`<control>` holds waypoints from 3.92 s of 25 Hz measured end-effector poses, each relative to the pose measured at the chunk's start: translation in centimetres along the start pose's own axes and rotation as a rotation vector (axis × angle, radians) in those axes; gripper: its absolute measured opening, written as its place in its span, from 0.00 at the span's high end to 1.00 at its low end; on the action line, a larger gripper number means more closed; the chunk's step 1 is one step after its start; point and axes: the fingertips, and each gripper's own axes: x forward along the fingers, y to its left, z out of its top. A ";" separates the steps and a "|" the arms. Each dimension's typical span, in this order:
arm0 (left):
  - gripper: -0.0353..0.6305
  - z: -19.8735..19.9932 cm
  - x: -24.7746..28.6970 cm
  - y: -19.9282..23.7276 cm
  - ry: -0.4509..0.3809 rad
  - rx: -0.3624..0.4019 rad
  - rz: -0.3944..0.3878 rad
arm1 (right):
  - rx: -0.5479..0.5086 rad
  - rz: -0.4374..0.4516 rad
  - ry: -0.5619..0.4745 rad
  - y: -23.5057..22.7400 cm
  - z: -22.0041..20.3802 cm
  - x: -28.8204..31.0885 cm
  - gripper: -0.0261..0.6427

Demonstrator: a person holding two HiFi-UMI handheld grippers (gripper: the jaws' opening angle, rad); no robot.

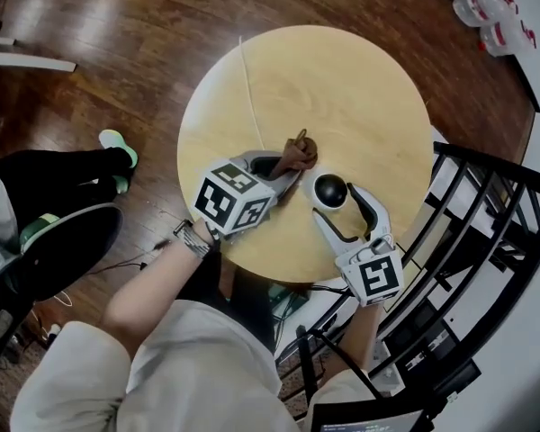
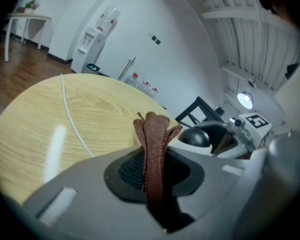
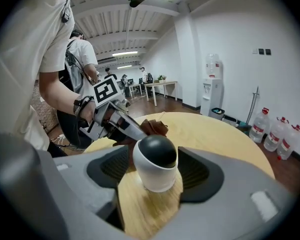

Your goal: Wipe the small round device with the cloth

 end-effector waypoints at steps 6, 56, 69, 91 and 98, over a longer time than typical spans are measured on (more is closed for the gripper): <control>0.83 -1.6 1.5 0.1 0.084 -0.081 0.024 | -0.052 -0.034 -0.014 -0.1 -0.4 0.6 0.53; 0.84 -1.6 3.1 -0.4 0.097 -0.156 0.032 | -0.243 0.235 0.068 -0.5 -0.6 0.0 0.48; 0.84 3.4 -0.7 -5.9 -0.182 -0.378 -0.363 | 0.002 -0.046 0.070 -1.6 -1.0 0.3 0.51; 0.84 -1.9 3.2 -2.1 -0.005 -0.392 -0.128 | -0.281 0.264 0.163 -0.9 -4.2 0.8 0.50; 0.84 0.5 1.7 -4.3 -0.052 -0.399 -0.229 | -0.181 0.161 0.107 -0.9 -4.2 0.8 0.51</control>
